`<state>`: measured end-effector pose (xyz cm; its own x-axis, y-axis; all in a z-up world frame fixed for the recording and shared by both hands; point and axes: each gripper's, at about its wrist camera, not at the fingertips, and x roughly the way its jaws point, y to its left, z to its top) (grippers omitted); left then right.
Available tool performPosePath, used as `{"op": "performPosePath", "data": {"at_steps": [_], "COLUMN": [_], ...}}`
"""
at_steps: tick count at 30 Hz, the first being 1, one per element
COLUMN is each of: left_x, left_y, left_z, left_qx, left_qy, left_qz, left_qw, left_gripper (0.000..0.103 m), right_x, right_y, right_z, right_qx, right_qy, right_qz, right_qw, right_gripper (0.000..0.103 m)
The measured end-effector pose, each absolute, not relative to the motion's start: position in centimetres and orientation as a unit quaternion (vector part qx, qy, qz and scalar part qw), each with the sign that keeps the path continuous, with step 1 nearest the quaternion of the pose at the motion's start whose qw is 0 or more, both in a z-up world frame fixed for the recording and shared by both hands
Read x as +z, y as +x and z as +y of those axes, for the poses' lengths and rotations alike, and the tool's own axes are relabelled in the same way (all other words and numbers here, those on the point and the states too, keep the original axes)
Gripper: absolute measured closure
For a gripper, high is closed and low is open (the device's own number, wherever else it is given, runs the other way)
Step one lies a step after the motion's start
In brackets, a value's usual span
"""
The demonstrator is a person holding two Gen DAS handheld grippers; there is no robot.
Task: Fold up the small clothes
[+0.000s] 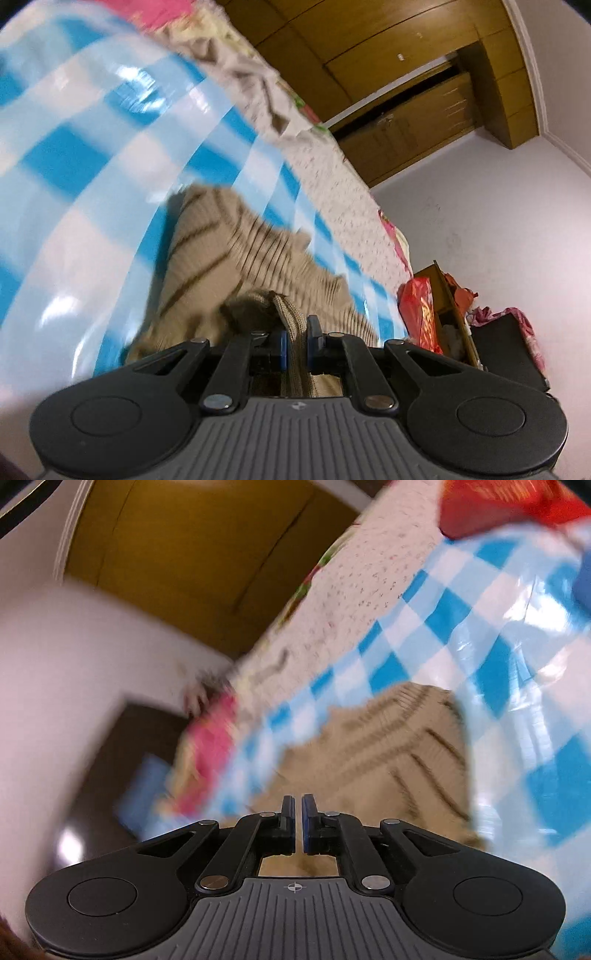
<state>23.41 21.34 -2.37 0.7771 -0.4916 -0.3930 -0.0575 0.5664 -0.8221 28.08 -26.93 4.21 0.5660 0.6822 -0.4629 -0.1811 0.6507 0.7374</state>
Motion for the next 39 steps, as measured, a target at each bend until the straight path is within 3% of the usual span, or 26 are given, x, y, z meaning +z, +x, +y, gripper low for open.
{"op": "performPosePath", "data": {"at_steps": [3, 7, 11, 13, 14, 17, 19, 39], "left_x": [-2.9, -2.4, -2.6, -2.7, -2.7, -2.3, -2.0, 3.3], "left_y": [21.4, 19.7, 19.5, 19.5, 19.4, 19.5, 19.6, 25.6], "left_z": [21.7, 22.1, 22.1, 22.0, 22.0, 22.2, 22.5, 23.0], "left_qx": [-0.127, -0.121, -0.120, -0.121, -0.123, -0.131, -0.133, -0.157], "left_qy": [-0.459, -0.450, -0.447, -0.449, -0.450, -0.461, -0.471, -0.462], "left_qz": [0.309, 0.313, 0.319, 0.320, 0.320, 0.309, 0.297, 0.248], "left_qw": [0.823, 0.828, 0.827, 0.826, 0.825, 0.821, 0.820, 0.837], "left_gripper": [0.084, 0.084, 0.084, 0.084, 0.084, 0.084, 0.084, 0.084], "right_x": [2.8, 0.3, -0.8, -1.3, -1.6, -0.7, 0.1, 9.1], "right_y": [27.1, 27.9, 27.8, 27.9, 28.0, 27.7, 27.6, 30.1], "right_z": [-25.5, -23.6, -21.3, -20.6, -20.2, -19.5, -19.9, -25.4], "right_qx": [0.254, 0.277, 0.294, 0.299, 0.302, 0.299, 0.307, 0.256], "right_qy": [0.235, 0.234, 0.190, 0.177, 0.173, 0.153, 0.171, 0.243], "right_qz": [0.426, 0.472, 0.476, 0.478, 0.476, 0.469, 0.463, 0.307], "right_qw": [0.836, 0.803, 0.807, 0.807, 0.808, 0.817, 0.814, 0.884], "right_gripper": [0.090, 0.090, 0.074, 0.074, 0.074, 0.096, 0.102, 0.103]}}
